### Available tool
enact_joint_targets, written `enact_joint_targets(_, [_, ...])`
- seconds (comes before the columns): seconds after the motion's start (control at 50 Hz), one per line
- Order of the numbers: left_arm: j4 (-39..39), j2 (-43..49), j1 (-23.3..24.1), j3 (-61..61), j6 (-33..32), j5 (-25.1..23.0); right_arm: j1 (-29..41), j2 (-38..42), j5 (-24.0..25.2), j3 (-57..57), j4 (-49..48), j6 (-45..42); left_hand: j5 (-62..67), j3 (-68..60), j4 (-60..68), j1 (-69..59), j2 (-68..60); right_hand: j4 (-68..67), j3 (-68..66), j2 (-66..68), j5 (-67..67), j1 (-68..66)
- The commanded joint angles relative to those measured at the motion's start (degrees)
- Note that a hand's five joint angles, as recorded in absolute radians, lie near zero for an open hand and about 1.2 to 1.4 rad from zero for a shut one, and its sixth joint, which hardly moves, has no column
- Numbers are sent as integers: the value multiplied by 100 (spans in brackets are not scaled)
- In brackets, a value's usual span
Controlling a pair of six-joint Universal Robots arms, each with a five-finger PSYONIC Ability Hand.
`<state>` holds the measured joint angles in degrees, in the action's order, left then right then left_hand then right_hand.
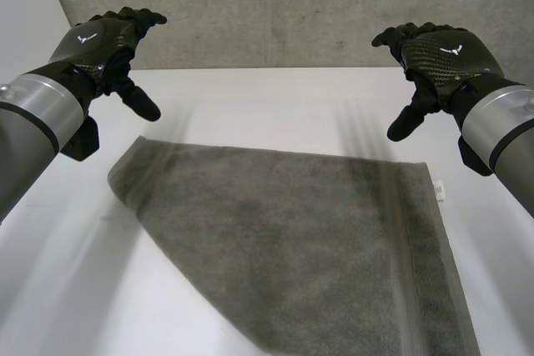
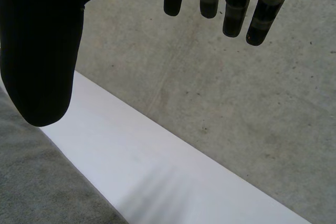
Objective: Fold the towel.
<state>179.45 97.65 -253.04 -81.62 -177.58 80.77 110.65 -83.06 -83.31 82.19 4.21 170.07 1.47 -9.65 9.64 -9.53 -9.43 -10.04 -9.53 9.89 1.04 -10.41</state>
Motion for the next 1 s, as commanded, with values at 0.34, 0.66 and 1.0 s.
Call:
enact_joint_targets(0.34, [-7,939,-105,524,-39,-17,-279,1150,263,-782,808,-483,-25,-158,159,-170,-180,4,-47,11,-104,41])
enact_joint_targets(0.66, [-15,2433,-579,1262,-302,-18,-887,2917,272,-1460,451,-483,9,-191,192,-203,-213,-1263,-1315,1279,1164,-1227])
enact_joint_targets(1.0, [2,2716,-676,1210,-690,-17,-992,4183,246,-1688,-606,-545,-42,-141,142,-153,-163,-2560,-2612,2575,2461,-2524])
